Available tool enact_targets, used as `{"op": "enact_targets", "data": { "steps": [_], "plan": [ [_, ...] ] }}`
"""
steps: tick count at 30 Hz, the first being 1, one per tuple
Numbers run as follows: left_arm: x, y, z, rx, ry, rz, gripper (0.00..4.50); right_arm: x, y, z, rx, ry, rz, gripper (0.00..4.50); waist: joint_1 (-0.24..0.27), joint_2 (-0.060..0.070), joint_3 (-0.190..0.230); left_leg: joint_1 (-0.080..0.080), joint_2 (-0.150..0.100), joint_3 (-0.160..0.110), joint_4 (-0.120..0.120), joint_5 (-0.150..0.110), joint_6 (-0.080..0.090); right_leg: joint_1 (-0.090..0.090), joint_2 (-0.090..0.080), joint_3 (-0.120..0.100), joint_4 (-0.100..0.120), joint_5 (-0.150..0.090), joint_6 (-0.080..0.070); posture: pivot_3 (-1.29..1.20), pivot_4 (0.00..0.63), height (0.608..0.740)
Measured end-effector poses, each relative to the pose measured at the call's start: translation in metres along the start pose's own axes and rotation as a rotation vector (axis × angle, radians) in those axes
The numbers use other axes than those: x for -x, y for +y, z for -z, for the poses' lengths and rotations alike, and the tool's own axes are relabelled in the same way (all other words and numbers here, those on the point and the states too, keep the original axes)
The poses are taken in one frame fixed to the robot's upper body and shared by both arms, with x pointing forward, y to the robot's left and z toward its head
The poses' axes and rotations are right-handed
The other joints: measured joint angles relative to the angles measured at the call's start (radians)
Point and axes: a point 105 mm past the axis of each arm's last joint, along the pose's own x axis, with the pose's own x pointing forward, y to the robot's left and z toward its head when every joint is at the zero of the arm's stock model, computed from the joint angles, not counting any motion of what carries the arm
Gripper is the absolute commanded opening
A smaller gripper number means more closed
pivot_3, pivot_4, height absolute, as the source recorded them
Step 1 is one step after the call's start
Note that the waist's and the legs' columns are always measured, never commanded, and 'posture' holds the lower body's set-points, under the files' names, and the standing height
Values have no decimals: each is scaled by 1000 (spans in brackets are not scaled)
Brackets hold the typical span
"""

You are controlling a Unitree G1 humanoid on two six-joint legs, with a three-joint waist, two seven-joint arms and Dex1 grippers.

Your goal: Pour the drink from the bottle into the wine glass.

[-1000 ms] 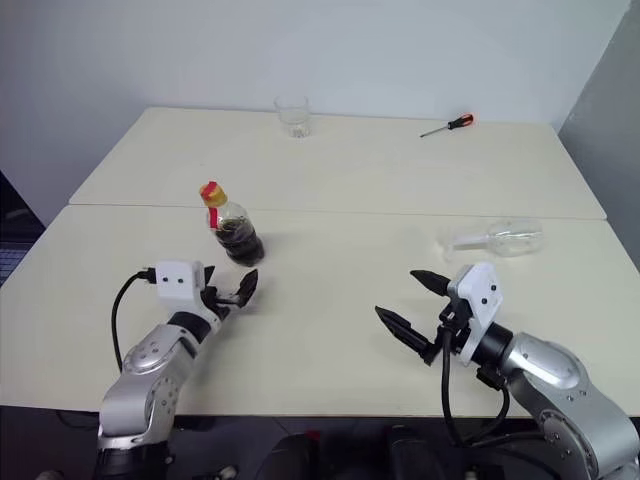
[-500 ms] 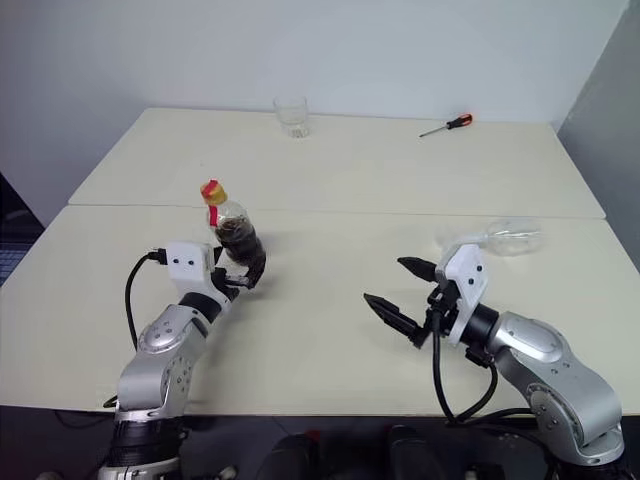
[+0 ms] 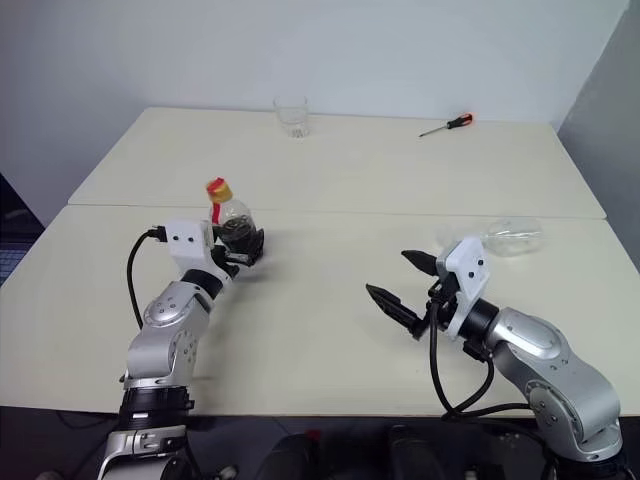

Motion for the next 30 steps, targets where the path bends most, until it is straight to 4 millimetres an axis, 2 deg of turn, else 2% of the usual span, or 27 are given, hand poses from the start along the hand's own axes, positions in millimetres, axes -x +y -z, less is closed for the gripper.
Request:
{"op": "enact_targets", "data": {
  "steps": [16, 29, 30],
  "plan": [
    [-21, 10, 14, -47, -32, 7, 4462, -5, -1, -8, -14, -26, 12, 4500, 0, 0, 0, 0, 0, 0, 0, 0, 0, 0, 0, -1, 0, 0, 0, 0, 150, 740],
    [-33, 7, 12, -79, -80, 50, 4462, -6, -3, -7, -19, -20, 30, 4500, 0, 0, 0, -1, 0, 0, 0, 0, 0, 0, 0, -1, 0, 0, 0, 0, 150, 740],
    [-32, 7, 13, -79, -77, 55, 4058, -6, -3, -7, -19, -20, 31, 4500, 0, 0, 0, -1, 0, 0, 0, 0, 0, 0, 0, -1, 0, 0, 0, 0, 150, 740]
  ]
}}
